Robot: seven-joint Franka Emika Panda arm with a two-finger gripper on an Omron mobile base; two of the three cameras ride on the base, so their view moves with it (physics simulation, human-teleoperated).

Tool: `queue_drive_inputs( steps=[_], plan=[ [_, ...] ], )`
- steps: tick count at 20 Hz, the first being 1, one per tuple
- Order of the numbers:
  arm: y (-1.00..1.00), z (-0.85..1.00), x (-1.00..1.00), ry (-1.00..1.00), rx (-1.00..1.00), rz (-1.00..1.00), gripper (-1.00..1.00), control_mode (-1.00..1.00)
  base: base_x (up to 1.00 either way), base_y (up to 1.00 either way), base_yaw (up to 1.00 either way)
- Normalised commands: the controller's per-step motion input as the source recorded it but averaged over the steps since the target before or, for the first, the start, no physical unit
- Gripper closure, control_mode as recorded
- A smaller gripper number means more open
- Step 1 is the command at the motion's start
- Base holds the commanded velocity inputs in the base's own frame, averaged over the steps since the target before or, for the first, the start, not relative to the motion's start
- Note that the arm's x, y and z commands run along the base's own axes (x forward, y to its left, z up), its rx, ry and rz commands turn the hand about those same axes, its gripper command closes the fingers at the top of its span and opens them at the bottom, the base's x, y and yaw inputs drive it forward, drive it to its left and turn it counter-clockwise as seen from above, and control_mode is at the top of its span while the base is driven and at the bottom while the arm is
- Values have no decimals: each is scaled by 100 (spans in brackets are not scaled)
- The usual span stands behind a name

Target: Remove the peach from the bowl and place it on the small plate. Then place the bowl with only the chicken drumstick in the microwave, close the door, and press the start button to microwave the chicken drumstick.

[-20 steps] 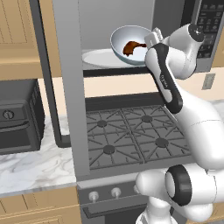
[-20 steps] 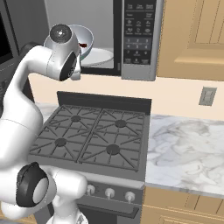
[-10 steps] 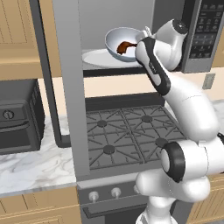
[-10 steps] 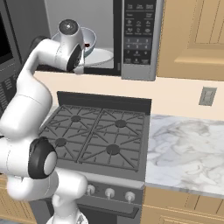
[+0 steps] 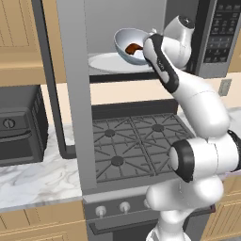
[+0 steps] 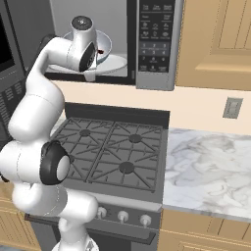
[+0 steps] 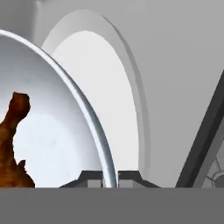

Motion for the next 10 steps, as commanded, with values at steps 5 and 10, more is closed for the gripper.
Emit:
queue_drive_inputs(
  steps=[5,10],
  plan=[
    [0,-16,4,10,0,0,-100,-100,0,0,0],
    [0,12,-28,-6,0,0,-100,-100,0,0,0]
  ],
)
